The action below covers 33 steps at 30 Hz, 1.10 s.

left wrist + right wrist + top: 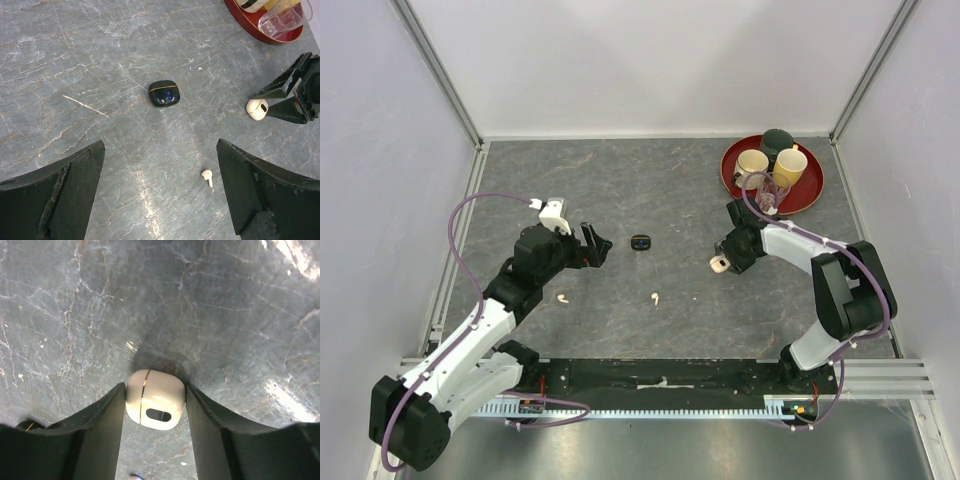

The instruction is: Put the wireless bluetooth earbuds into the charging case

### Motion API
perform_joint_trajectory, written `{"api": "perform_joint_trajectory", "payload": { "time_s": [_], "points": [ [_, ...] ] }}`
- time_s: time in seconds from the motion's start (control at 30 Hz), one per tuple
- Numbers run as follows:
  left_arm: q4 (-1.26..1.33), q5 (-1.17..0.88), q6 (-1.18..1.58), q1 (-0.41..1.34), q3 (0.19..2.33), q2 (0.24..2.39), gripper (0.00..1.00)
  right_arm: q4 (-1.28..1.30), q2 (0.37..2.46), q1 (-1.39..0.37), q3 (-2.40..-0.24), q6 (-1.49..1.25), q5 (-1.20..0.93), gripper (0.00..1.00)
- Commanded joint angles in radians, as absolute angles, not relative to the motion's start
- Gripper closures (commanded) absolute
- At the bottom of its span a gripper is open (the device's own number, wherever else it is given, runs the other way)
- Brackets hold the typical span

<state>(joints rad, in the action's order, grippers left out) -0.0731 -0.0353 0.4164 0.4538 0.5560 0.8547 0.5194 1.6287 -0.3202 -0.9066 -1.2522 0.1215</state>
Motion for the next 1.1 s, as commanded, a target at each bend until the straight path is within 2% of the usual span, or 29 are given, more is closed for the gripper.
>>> {"api": "perform_joint_trajectory", "payload": {
  "time_s": [0.0,0.23,0.27,0.37,0.57,0.7,0.87,1.07],
  "points": [
    [-0.038,-0.046,0.37,0.451,0.58,0.83,0.0,0.663,1.686,-0.328,-0.819,-1.252,0.229,0.46],
    [-0.003,-0.104,0.376,0.451,0.561,0.801,0.0,0.611,1.631,-0.331,-0.772,-1.273,0.216,0.62],
    [0.021,-0.116,0.376,0.451,0.555,0.799,0.0,0.576,1.599,-0.331,-0.762,-1.278,0.209,0.7],
    [0.092,-0.184,0.379,0.451,0.531,0.795,0.0,0.484,1.505,-0.339,-0.723,-1.292,0.189,0.81],
    [0.277,-0.285,0.411,0.453,0.468,0.801,0.0,0.313,1.321,-0.373,-0.696,-1.339,0.167,0.94],
    [0.437,-0.33,0.445,0.453,0.405,0.813,0.0,0.229,1.238,-0.408,-0.703,-1.402,0.163,1.0],
    [0.699,-0.356,0.521,0.463,0.328,0.868,0.02,0.124,1.181,-0.459,-0.701,-1.488,0.127,1.0],
    [0.84,-0.336,0.528,0.538,0.327,0.974,0.06,0.008,1.152,-0.525,-0.698,-1.552,0.107,1.0]
  ]
}}
